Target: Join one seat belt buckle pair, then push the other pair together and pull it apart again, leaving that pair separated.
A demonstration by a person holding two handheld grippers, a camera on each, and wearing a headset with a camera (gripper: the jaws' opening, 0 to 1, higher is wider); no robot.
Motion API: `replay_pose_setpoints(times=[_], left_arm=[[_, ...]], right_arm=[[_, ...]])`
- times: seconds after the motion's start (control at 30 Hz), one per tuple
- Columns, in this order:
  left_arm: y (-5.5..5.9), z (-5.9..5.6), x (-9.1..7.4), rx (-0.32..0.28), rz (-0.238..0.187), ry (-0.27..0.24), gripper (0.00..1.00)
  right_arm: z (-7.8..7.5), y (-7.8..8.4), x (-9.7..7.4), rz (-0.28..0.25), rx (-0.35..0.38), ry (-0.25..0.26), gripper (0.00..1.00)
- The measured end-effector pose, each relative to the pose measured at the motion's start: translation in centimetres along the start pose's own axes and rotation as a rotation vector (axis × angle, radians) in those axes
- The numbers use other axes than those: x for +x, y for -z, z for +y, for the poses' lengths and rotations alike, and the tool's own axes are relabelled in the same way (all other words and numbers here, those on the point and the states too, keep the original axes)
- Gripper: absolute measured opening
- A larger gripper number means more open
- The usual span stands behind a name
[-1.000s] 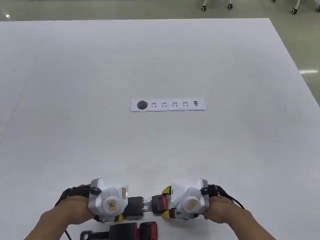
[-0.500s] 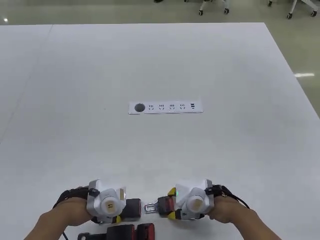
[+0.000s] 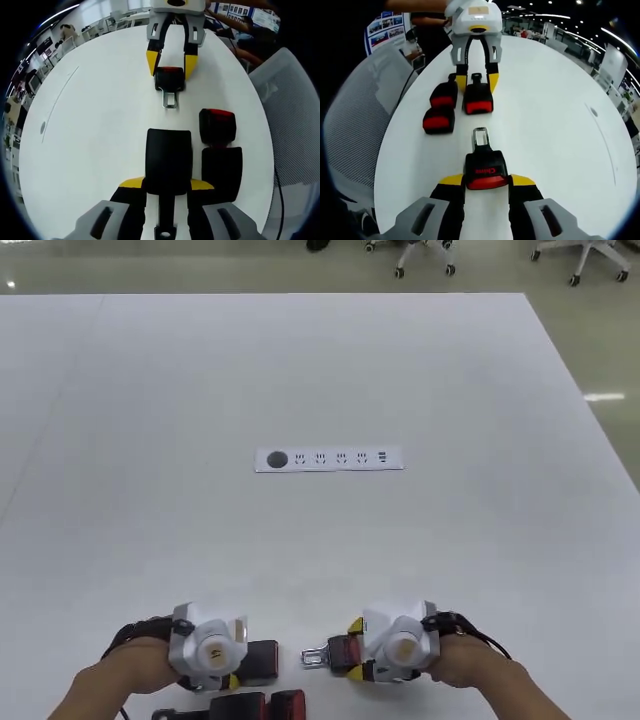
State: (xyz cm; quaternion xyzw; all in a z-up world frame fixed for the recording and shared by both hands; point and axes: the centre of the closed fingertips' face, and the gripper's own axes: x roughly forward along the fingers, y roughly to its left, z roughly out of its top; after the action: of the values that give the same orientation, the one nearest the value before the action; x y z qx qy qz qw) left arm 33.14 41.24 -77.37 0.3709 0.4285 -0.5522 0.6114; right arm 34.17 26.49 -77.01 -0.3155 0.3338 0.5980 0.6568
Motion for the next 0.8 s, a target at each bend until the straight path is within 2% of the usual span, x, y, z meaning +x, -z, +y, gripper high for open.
replay_pose_setpoints(times=[0.27, 0.43, 0.8], left_arm=[[0.3, 0.1, 0.2, -0.01, -0.007, -0.004, 0.33], [0.2, 0.0, 0.2, -0.009, -0.01, -0.005, 0.33], [-0.1, 0.0, -0.3, 0.003, -0.01, -0.015, 0.35]], right_arm=[[-0.1, 1.0, -0.6, 0.014, 0.014, 0.005, 0.3], [-0.2, 1.8, -0.4, 0.026, 0.007, 0.013, 0.3], [-0.2, 1.8, -1.1, 0.034, 0.005, 0.017, 0.3]])
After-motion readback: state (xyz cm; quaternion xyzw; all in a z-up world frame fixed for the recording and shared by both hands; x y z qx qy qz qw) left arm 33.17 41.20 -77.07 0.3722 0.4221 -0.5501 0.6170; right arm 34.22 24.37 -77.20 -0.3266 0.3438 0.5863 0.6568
